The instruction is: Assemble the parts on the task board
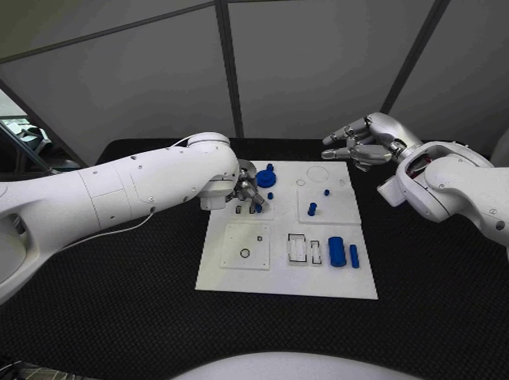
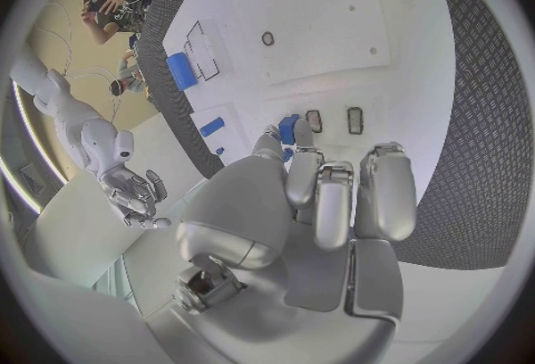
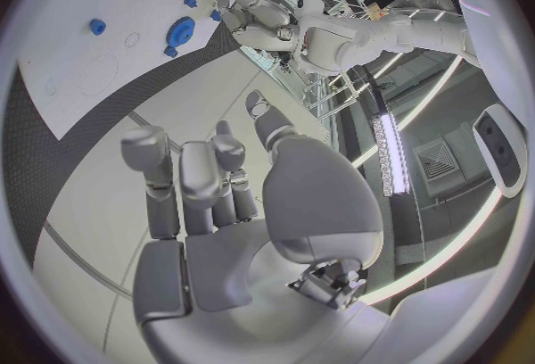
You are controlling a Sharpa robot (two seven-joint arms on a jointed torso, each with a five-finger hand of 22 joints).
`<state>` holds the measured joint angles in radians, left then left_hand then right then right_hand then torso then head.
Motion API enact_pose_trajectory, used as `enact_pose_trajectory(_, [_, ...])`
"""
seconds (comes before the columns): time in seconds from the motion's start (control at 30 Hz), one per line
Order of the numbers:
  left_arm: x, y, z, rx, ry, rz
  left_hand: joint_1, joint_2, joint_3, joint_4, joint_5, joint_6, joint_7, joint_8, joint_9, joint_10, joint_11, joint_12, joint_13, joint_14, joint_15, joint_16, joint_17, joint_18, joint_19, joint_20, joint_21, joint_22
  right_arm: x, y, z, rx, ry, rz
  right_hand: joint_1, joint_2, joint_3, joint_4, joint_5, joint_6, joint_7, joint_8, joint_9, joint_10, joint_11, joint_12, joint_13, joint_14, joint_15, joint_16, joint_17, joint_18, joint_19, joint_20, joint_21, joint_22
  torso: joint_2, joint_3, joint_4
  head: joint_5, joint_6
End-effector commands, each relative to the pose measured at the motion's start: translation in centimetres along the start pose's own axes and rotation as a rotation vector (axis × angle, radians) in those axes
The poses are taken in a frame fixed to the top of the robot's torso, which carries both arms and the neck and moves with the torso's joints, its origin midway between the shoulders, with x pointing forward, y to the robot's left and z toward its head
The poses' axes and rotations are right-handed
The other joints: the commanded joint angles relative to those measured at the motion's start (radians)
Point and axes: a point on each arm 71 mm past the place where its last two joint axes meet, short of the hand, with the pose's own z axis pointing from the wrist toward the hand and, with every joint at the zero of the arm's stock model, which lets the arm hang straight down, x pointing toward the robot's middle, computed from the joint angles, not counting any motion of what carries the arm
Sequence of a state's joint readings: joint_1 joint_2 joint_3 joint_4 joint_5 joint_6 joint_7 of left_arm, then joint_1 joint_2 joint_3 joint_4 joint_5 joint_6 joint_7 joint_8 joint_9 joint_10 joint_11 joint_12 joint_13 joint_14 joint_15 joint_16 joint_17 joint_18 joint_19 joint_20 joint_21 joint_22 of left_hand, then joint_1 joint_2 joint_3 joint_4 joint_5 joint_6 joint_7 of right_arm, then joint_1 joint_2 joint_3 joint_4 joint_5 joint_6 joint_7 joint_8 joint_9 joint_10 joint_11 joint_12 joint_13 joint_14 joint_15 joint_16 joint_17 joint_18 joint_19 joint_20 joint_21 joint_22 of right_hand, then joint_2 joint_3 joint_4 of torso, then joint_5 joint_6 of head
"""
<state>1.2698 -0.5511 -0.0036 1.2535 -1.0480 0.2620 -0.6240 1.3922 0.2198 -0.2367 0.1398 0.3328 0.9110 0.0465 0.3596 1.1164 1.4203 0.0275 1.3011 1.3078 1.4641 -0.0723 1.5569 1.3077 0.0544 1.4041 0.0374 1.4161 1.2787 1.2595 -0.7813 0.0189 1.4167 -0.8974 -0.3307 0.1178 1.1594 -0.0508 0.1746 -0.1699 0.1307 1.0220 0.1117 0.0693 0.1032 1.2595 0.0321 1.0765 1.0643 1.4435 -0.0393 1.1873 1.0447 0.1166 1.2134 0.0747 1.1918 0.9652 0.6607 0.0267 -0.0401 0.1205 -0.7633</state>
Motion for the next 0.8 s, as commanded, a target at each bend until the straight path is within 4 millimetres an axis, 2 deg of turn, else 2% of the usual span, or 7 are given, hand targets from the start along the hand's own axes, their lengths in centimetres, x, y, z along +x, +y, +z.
enact_pose_trajectory(0.03, [0.0, -0.2, 0.0, 0.023, 0.006, -0.024, 0.038, 0.009, 0.013, -0.025, 0.064, -0.003, -0.006, -0.012, 0.005, 0.073, -0.053, 0.109, 0.200, 0.104, -0.010, 0.006, 0.256, 0.009, -0.001, -0.007, -0.001, 0.002, 0.0, 0.1, 0.1, -0.004, 0.009, 0.000, -0.001, 0.011, 0.003, -0.004, 0.007, -0.005, 0.001, -0.004, 0.001, 0.005, -0.002, 0.003, 0.001, 0.008, -0.002, -0.002, 0.000, 0.008, 0.002, -0.002, -0.005, -0.001, 0.000, 0.0003, -0.0002, 0.001, 0.000])
enact_pose_trajectory(0.27, [-0.1, 0.1, -0.3, 0.028, -0.013, -0.045, 0.075, 0.004, 0.068, -0.070, 0.184, -0.005, -0.001, -0.035, 0.020, 0.072, -0.051, 0.103, 0.201, 0.105, -0.009, 0.008, 0.258, 0.008, 0.000, -0.007, -0.001, 0.007, 0.0, 0.0, 0.1, 0.001, 0.014, -0.001, -0.001, 0.011, 0.004, -0.004, 0.007, -0.005, 0.001, -0.004, 0.001, 0.004, -0.002, 0.002, 0.000, 0.008, -0.002, -0.004, -0.002, 0.009, 0.001, -0.002, -0.007, -0.004, 0.000, 0.0006, 0.0022, -0.001, 0.001])
enact_pose_trajectory(0.4, [-0.2, 0.4, -0.5, 0.037, -0.044, -0.071, 0.076, -0.017, 0.170, -0.103, 0.127, -0.003, 0.004, -0.040, 0.035, 0.073, -0.048, 0.102, 0.202, 0.106, -0.007, 0.012, 0.261, 0.007, 0.004, -0.005, 0.003, 0.017, -0.1, -0.1, 0.0, 0.004, 0.015, -0.001, -0.001, 0.011, 0.004, -0.004, 0.007, -0.005, 0.001, -0.004, 0.001, 0.004, -0.002, 0.002, 0.000, 0.007, -0.002, -0.005, -0.003, 0.009, 0.001, -0.002, -0.008, -0.005, 0.000, 0.0001, 0.0016, 0.000, 0.000])
enact_pose_trajectory(0.6, [0.0, 0.7, -1.2, 0.047, -0.092, -0.135, -0.058, -0.131, 0.463, -0.130, 0.133, 0.010, 0.015, -0.041, 0.077, 0.080, -0.052, 0.102, 0.207, 0.107, -0.008, 0.014, 0.263, 0.004, 0.009, 0.003, 0.006, 0.031, -0.2, -0.2, 0.0, 0.009, 0.013, -0.003, -0.001, 0.011, 0.004, -0.004, 0.007, -0.005, 0.001, -0.004, 0.001, 0.004, -0.002, 0.002, 0.000, 0.007, -0.002, -0.005, -0.003, 0.009, 0.001, -0.002, -0.008, -0.005, 0.001, 0.0001, 0.0012, -0.002, 0.004])
enact_pose_trajectory(0.67, [0.1, 0.7, -1.4, 0.049, -0.102, -0.146, -0.077, -0.143, 0.500, -0.133, 0.133, 0.012, 0.013, -0.040, 0.084, 0.080, -0.050, 0.101, 0.208, 0.107, -0.007, 0.014, 0.263, 0.004, 0.009, 0.002, 0.006, 0.032, -0.3, -0.3, 0.0, 0.009, 0.013, -0.003, -0.001, 0.011, 0.004, -0.004, 0.007, -0.005, 0.001, -0.004, 0.001, 0.004, -0.002, 0.002, 0.000, 0.007, -0.002, -0.005, -0.003, 0.009, 0.001, -0.002, -0.008, -0.005, 0.000, 0.0001, 0.0016, -0.001, 0.003])
enact_pose_trajectory(0.73, [0.3, 0.9, -1.7, 0.051, -0.113, -0.158, -0.165, -0.197, 0.664, -0.146, 0.136, 0.022, 0.007, -0.032, 0.115, 0.084, -0.048, 0.101, 0.210, 0.107, -0.002, 0.014, 0.263, 0.006, 0.011, -0.004, 0.005, 0.037, -0.3, -0.3, 0.0, 0.010, 0.013, -0.003, -0.001, 0.011, 0.004, -0.004, 0.007, -0.005, 0.001, -0.004, 0.001, 0.004, -0.002, 0.002, 0.000, 0.007, -0.002, -0.005, -0.003, 0.009, 0.001, -0.002, -0.008, -0.005, 0.000, 0.0008, 0.0023, 0.000, 0.002])
enact_pose_trajectory(0.8, [0.4, 1.0, -1.9, 0.050, -0.122, -0.167, -0.176, -0.203, 0.683, -0.150, 0.137, 0.024, 0.005, -0.030, 0.121, 0.085, -0.048, 0.101, 0.211, 0.107, -0.005, 0.014, 0.263, 0.005, 0.012, -0.002, 0.006, 0.039, -0.3, -0.3, 0.0, 0.010, 0.013, -0.003, -0.001, 0.011, 0.004, -0.004, 0.007, -0.005, 0.001, -0.004, 0.001, 0.004, -0.002, 0.002, 0.000, 0.007, -0.002, -0.005, -0.003, 0.009, 0.001, -0.002, -0.008, -0.005, 0.000, 0.0014, 0.0024, 0.002, 0.001])
